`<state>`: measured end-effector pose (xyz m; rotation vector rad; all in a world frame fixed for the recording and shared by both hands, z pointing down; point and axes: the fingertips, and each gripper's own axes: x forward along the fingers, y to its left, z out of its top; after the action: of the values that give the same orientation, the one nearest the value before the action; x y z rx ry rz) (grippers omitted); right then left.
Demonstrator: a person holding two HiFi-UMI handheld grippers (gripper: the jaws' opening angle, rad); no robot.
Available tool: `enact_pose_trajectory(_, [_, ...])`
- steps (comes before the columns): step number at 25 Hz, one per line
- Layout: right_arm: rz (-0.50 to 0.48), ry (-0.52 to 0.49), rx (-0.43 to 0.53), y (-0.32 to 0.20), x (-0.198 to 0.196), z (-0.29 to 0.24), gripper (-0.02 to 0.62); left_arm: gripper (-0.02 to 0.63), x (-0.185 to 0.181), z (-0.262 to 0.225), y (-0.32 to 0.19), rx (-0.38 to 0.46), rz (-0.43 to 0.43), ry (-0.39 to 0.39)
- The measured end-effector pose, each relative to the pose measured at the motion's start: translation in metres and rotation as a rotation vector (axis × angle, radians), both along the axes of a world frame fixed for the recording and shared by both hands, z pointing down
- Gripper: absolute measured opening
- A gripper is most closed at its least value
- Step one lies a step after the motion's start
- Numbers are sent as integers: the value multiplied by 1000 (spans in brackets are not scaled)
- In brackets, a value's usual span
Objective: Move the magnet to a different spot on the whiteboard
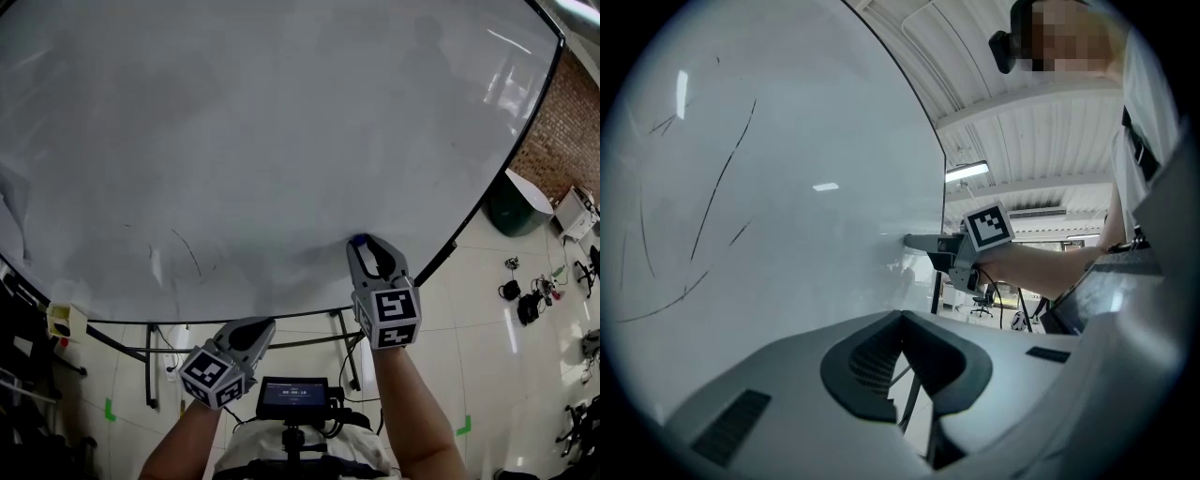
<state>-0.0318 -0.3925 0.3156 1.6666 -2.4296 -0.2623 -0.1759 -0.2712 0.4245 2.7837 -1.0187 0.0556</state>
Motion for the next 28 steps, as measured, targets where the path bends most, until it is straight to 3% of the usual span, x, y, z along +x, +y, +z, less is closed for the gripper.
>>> enact_pose_trajectory(13, [61, 75, 70, -1, -3, 6, 153, 35, 0, 6, -7, -23, 22, -14])
enact_pose_trajectory(28, [-17, -8, 119, 11, 7, -4, 176, 35, 1, 13, -21, -25, -2, -23])
